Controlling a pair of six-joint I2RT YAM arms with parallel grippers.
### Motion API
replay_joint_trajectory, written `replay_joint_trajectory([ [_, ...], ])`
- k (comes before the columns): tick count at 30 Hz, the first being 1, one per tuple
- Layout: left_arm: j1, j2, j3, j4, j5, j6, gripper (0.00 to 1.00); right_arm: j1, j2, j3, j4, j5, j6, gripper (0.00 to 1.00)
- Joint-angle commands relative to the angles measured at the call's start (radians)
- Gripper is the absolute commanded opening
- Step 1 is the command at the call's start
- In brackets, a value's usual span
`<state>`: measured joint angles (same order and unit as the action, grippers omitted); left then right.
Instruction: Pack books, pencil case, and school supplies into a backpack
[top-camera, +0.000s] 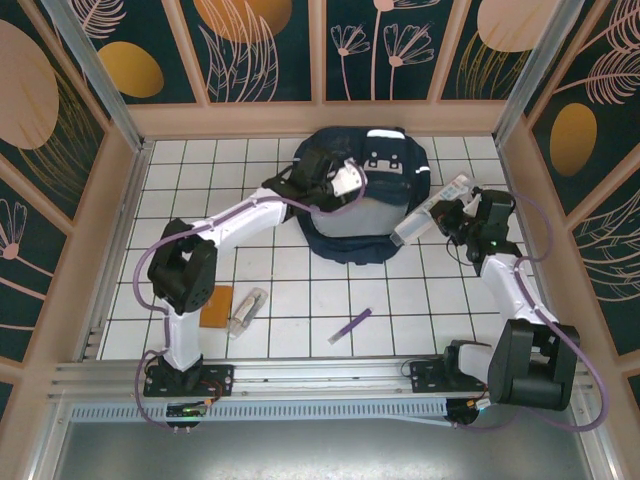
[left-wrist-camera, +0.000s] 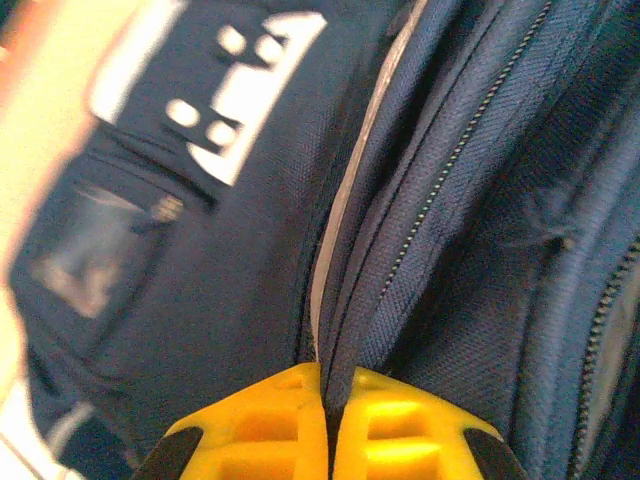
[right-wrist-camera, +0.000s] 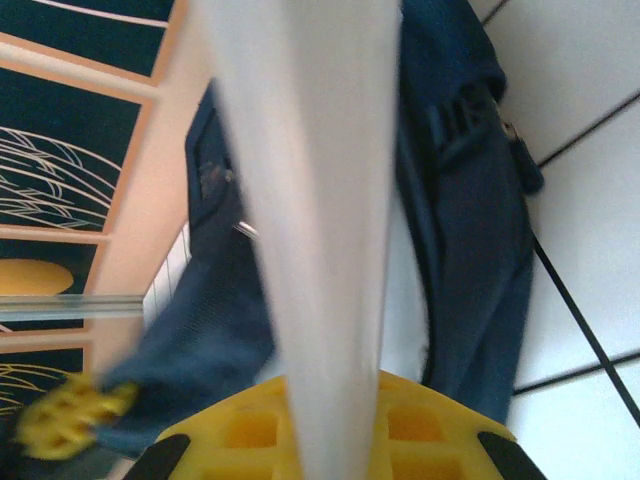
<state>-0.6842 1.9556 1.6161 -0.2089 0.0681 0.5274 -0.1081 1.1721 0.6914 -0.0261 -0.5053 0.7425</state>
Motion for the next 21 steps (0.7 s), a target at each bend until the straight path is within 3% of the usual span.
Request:
replay_joint_trajectory([
  [1,0.009,-0.054,0.115,0.068,-0.055,-0.162,0.0,-0.036,-0.054,0.056,-0.129,-0.06,0.012,0.0],
  [6,0.009,-0.05,0.217,0.051,0.027,-0.257,0.0,-0.028,0.034,0.098,-0.183,-0.335,0.036,0.0],
  [10,0.009,-0.073,0.211,0.117,0.104,-0.324,0.0,0.116,0.11,0.135,-0.03,-0.401,0.162,0.0],
  [15,0.008,-0.056,0.254,0.101,0.215,-0.396,0.0,0.231,0.229,0.069,0.368,-0.23,0.534,0.0],
  [21,0.002,-0.079,0.222,0.121,0.269,-0.466,0.0,0.282,0.454,0.09,0.728,0.003,0.703,0.0],
])
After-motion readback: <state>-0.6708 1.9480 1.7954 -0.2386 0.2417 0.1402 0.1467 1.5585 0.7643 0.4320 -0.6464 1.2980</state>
